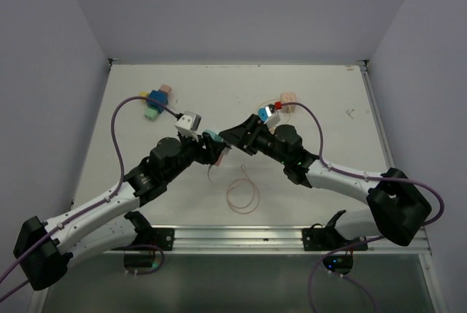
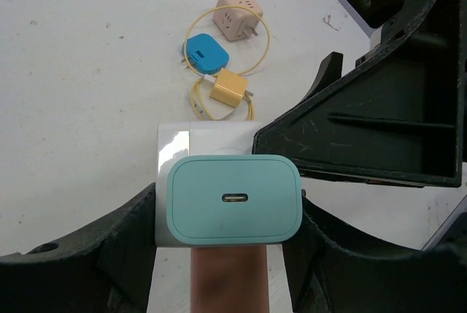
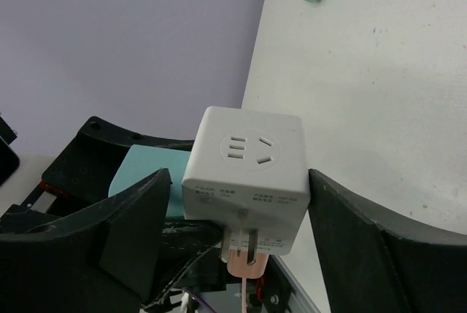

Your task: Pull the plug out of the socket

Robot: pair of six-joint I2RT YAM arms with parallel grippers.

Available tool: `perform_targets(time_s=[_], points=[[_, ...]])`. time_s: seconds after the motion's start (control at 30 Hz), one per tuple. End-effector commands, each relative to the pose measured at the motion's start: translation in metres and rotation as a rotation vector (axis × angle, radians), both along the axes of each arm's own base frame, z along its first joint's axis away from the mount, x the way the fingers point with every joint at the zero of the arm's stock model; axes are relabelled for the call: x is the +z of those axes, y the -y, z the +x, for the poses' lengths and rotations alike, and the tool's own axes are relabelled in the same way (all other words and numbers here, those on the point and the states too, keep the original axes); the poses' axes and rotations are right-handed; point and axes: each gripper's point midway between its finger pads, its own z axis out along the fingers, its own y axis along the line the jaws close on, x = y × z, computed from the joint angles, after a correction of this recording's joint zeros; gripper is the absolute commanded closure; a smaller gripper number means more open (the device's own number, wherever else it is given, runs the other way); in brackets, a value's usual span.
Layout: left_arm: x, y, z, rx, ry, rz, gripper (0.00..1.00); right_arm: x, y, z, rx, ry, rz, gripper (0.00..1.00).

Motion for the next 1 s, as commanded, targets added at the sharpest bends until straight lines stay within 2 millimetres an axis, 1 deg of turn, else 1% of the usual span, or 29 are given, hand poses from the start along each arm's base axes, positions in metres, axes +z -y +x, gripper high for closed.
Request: perform_targets(time_s=[0.0,0.07,0.1,0.17,0.2,0.27,0.3,0.33,0.37,0.4,0.43,0.47,0.5,0.53,0.57,0.6,0.63,0.7,0.73,0.8,0.97], points=[[0.036,0.007,0.010,0.044,0.086,-0.135,1.00,0.010,-0.002,0.004,-0.025,0.031,0.046,0.26],[0.035,0.011,0.009,0.035,0.089,-0.146,1.00,0.012,-0.003,0.003,-0.017,0.034,0.057,0.33],[0.035,0.011,0.010,0.039,0.086,-0.150,1.00,0.012,-0.004,0.003,-0.015,0.034,0.059,0.40],[0.034,0.014,0.009,0.035,0.081,-0.151,1.00,0.011,-0.004,0.002,-0.011,0.036,0.055,0.50],[0.034,0.014,0.009,0.035,0.080,-0.153,1.00,0.010,-0.004,0.002,-0.011,0.038,0.050,0.61],[0.036,0.014,0.008,0.034,0.082,-0.155,1.00,0.007,-0.001,0.003,-0.020,0.045,0.032,0.74],[0.036,0.013,0.007,0.034,0.080,-0.158,1.00,0.004,0.001,0.002,-0.025,0.045,0.021,0.89],[0.035,0.012,0.007,0.038,0.073,-0.152,0.90,0.004,0.003,0.002,-0.029,0.061,0.008,0.96],[0.035,0.011,0.006,0.039,0.071,-0.152,0.84,0.000,0.005,0.003,-0.040,0.059,-0.013,1.00],[0.037,0.010,0.005,0.042,0.069,-0.158,0.75,-0.003,0.008,0.004,-0.047,0.061,-0.028,1.00],[0.033,0.007,0.003,0.047,0.055,-0.143,0.66,-0.001,0.010,0.003,-0.047,0.085,-0.045,1.00],[0.033,0.006,0.002,0.049,0.049,-0.140,0.50,-0.002,0.011,0.003,-0.052,0.092,-0.059,1.00],[0.032,0.003,0.002,0.061,0.040,-0.136,0.41,-0.005,0.013,0.003,-0.054,0.092,-0.079,1.00],[0.028,-0.001,-0.001,0.065,0.022,-0.119,0.35,-0.003,0.016,0.002,-0.055,0.114,-0.094,1.00],[0.030,-0.003,-0.002,0.070,0.016,-0.116,0.26,-0.004,0.017,0.003,-0.059,0.118,-0.107,1.00],[0.031,-0.007,-0.004,0.080,0.010,-0.121,0.22,-0.008,0.020,0.003,-0.066,0.115,-0.126,1.00],[0.025,-0.010,-0.007,0.085,-0.011,-0.101,0.16,-0.008,0.021,0.003,-0.068,0.128,-0.141,1.00],[0.029,-0.015,-0.010,0.101,-0.025,-0.119,0.10,-0.010,0.025,0.003,-0.078,0.133,-0.160,1.00],[0.021,-0.019,-0.013,0.108,-0.056,-0.095,0.06,-0.012,0.026,0.004,-0.079,0.142,-0.172,1.00],[0.025,-0.020,-0.016,0.116,-0.078,-0.118,0.04,-0.014,0.027,0.004,-0.074,0.149,-0.199,1.00],[0.025,-0.024,-0.019,0.179,-0.208,-0.135,0.05,-0.021,0.031,0.004,-0.057,0.195,-0.283,1.00]])
